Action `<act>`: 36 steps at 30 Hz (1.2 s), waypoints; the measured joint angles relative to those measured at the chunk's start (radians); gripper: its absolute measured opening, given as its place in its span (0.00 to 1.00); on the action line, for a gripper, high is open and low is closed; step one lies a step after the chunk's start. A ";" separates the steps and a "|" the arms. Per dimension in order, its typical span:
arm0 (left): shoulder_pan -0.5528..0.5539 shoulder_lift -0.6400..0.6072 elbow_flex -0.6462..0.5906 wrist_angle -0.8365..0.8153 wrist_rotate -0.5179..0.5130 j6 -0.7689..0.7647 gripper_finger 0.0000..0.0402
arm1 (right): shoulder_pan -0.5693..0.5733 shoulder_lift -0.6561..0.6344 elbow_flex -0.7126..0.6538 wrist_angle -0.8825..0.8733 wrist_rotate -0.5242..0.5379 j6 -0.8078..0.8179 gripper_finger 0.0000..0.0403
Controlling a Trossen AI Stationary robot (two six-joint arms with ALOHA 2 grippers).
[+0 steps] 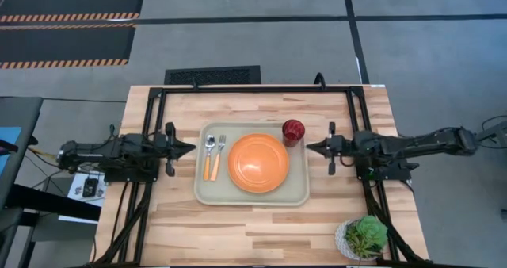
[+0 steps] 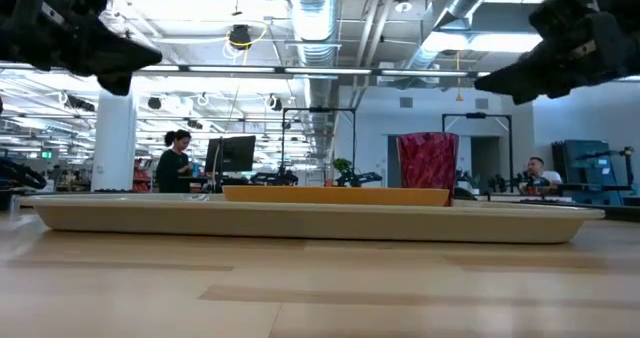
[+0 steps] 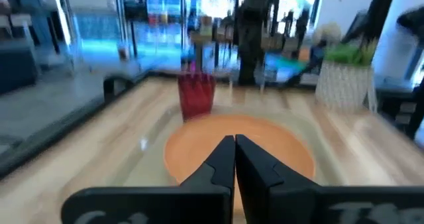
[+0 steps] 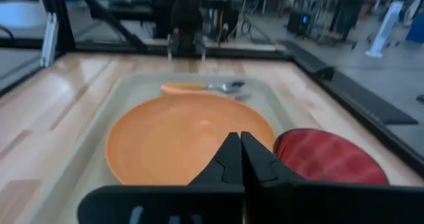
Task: Pick and place plate/cup/fork/spoon on tray
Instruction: Return to Home Position
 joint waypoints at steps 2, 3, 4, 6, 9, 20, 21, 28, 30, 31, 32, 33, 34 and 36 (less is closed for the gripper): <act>0.001 0.007 -0.004 -0.042 0.003 -0.006 0.00 | -0.008 -0.066 -0.030 0.002 0.001 -0.001 0.00; 0.001 0.015 -0.004 -0.041 -0.001 -0.005 0.00 | -0.014 -0.095 -0.047 -0.002 0.002 0.001 0.00; 0.001 0.017 -0.004 -0.036 -0.010 -0.004 0.00 | -0.018 -0.121 -0.064 0.001 0.009 0.002 0.00; 0.001 -0.001 -0.010 -0.048 -0.035 -0.002 0.00 | -0.029 -0.187 -0.100 0.005 0.020 0.003 0.00; 0.002 0.001 -0.010 -0.039 -0.049 0.012 0.00 | -0.048 -0.277 -0.111 -0.044 0.045 0.019 0.00; 0.104 0.006 -0.086 0.159 0.132 -0.057 0.00 | -0.126 -0.471 -0.112 -0.163 0.045 0.002 0.01; 0.121 0.010 -0.089 0.164 0.156 -0.069 0.00 | -0.135 -0.472 -0.112 -0.163 0.044 0.007 0.02; 0.181 0.035 -0.089 0.167 0.160 -0.093 0.00 | -0.164 -0.465 -0.113 -0.170 0.044 -0.006 0.05; 0.188 0.038 -0.089 0.169 0.159 -0.100 0.00 | -0.172 -0.465 -0.113 -0.171 0.044 -0.007 0.06; 0.189 0.039 -0.089 0.169 0.159 -0.099 0.00 | -0.174 -0.465 -0.113 -0.171 0.044 -0.007 0.06; 0.189 0.039 -0.089 0.169 0.160 -0.092 0.00 | -0.177 -0.465 -0.113 -0.171 0.044 -0.007 0.06; 0.189 0.039 -0.089 0.169 0.160 -0.081 0.00 | -0.179 -0.465 -0.113 -0.172 0.044 -0.007 0.06; 0.189 0.039 -0.090 0.169 0.160 -0.078 0.00 | -0.179 -0.465 -0.113 -0.172 0.045 -0.007 0.07; 0.188 0.039 -0.090 0.169 0.160 -0.079 0.00 | -0.178 -0.465 -0.113 -0.172 0.045 -0.007 0.07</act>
